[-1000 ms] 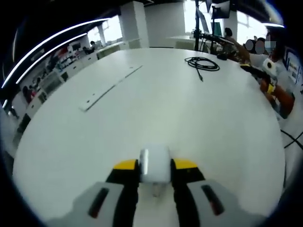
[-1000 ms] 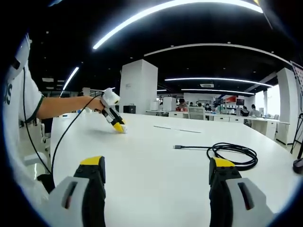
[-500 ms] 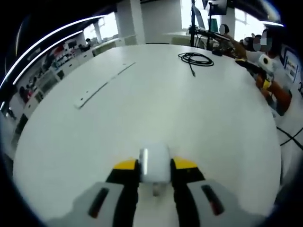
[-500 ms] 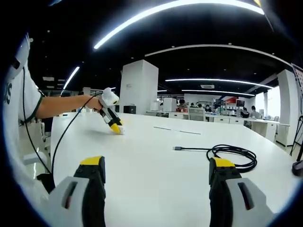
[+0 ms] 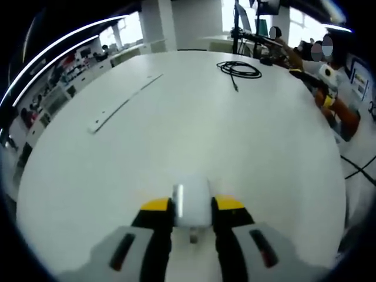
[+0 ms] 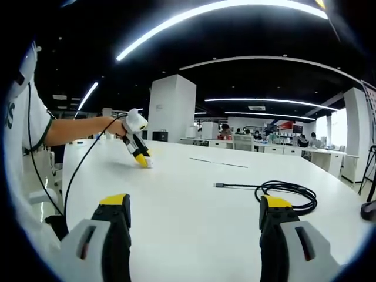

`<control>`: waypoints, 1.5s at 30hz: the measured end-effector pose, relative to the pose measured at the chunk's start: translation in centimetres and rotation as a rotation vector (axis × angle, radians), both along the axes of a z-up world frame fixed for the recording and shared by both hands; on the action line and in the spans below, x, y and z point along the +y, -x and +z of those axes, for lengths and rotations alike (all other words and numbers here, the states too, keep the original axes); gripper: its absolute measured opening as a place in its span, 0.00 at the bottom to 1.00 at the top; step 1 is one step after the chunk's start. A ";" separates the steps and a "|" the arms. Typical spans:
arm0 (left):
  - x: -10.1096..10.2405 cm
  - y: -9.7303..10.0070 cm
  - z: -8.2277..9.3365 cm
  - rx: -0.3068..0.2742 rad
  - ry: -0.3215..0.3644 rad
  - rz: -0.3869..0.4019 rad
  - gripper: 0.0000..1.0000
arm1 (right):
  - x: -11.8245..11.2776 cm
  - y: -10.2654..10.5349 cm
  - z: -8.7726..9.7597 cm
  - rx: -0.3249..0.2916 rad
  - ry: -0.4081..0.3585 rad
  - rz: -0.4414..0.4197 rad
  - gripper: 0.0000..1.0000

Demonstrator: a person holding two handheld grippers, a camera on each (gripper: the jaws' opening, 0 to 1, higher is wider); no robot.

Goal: Plug the desk Type‑C cable into the charger adapter.

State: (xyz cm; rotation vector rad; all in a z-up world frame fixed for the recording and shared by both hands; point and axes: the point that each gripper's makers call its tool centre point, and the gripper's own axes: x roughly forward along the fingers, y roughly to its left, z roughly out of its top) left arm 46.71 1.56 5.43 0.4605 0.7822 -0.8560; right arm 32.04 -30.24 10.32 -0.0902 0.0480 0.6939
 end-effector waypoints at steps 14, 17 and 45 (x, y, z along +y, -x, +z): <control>-0.6 1.2 0.0 0.009 0.019 -0.005 0.25 | -0.3 -0.1 0.4 -0.006 -0.014 -0.008 0.92; -0.7 1.4 0.1 0.008 0.033 -0.001 0.25 | -0.3 -0.1 0.4 -0.001 -0.018 -0.006 0.92; -2.0 3.6 -0.1 0.016 0.054 -0.003 0.25 | -1.0 0.0 0.4 -0.009 -0.026 -0.016 0.93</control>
